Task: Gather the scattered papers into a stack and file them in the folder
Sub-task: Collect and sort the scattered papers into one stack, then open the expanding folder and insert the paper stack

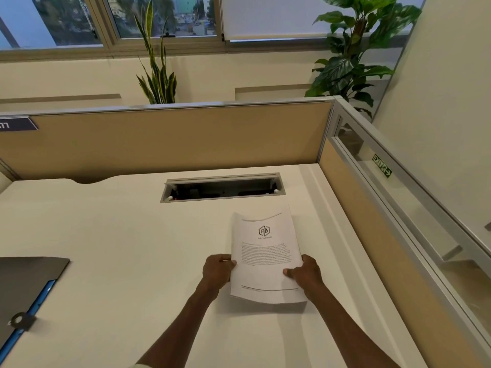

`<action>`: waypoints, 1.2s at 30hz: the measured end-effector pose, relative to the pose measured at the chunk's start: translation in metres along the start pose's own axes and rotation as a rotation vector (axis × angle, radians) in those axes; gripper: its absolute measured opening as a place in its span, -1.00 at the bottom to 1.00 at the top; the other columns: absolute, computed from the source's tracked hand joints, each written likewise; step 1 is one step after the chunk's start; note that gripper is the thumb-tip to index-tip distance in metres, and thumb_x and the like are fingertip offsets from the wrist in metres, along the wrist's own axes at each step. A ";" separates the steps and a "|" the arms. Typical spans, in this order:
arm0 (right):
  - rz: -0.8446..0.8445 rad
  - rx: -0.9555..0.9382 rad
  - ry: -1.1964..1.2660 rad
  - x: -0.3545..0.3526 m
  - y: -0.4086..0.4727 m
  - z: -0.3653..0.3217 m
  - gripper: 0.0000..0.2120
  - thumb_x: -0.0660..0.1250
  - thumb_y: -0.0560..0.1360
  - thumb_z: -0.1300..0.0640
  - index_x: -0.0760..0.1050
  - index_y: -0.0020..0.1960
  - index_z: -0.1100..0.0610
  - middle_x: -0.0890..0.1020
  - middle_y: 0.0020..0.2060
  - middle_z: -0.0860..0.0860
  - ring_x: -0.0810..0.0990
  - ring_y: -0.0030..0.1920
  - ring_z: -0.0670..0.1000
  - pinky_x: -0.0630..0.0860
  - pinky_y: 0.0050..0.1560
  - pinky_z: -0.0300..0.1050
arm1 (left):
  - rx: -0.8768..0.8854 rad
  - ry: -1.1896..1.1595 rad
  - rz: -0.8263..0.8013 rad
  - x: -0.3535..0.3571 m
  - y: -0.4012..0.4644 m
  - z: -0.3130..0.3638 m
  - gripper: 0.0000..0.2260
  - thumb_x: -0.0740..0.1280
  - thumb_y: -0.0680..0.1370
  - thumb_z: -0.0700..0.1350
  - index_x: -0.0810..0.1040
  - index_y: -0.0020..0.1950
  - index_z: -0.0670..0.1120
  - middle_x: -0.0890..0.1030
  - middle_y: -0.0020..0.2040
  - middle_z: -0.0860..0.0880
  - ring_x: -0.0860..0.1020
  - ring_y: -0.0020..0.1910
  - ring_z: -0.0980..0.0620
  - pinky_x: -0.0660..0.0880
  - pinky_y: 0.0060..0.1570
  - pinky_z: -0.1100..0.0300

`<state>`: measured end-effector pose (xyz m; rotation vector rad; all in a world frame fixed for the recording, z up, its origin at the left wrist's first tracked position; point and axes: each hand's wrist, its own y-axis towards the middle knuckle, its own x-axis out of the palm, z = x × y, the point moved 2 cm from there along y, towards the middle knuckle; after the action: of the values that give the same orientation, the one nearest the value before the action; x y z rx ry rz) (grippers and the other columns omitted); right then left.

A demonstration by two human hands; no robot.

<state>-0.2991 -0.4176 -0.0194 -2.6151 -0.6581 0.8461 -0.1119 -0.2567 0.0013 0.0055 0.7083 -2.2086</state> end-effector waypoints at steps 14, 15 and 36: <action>0.003 -0.003 -0.357 -0.002 0.002 0.011 -0.48 0.53 0.35 0.10 0.38 0.16 0.27 0.58 0.16 0.18 0.55 0.17 0.19 0.48 0.08 -0.07 | 0.072 0.245 0.012 0.011 -0.004 -0.027 -0.80 0.38 0.46 -0.36 0.63 0.07 -0.24 0.69 -0.03 -0.22 0.66 -0.06 -0.21 0.63 -0.01 -0.09; 0.008 0.000 -0.380 -0.003 0.001 0.011 -0.46 0.52 0.36 0.07 0.37 0.18 0.28 0.56 0.17 0.18 0.54 0.18 0.20 0.46 0.08 -0.07 | 0.091 0.274 0.014 0.009 -0.004 -0.027 -0.85 0.38 0.45 -0.34 0.63 -0.01 -0.20 0.69 -0.06 -0.24 0.64 -0.08 -0.21 0.61 0.01 -0.10; 0.219 -0.450 -0.324 0.120 -0.091 -0.072 -0.59 0.39 0.44 0.31 0.44 0.26 0.37 0.51 0.12 0.32 0.46 0.19 0.29 0.39 0.24 0.11 | 0.043 0.062 0.511 -0.299 -0.030 -0.091 -0.86 0.39 0.49 -0.27 0.67 0.02 -0.18 0.71 -0.09 -0.12 0.66 -0.08 -0.09 0.58 0.11 0.03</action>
<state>-0.1984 -0.2894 0.0185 -3.0210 -0.7225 1.3441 0.0509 0.0122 0.0071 0.2507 0.6122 -1.7372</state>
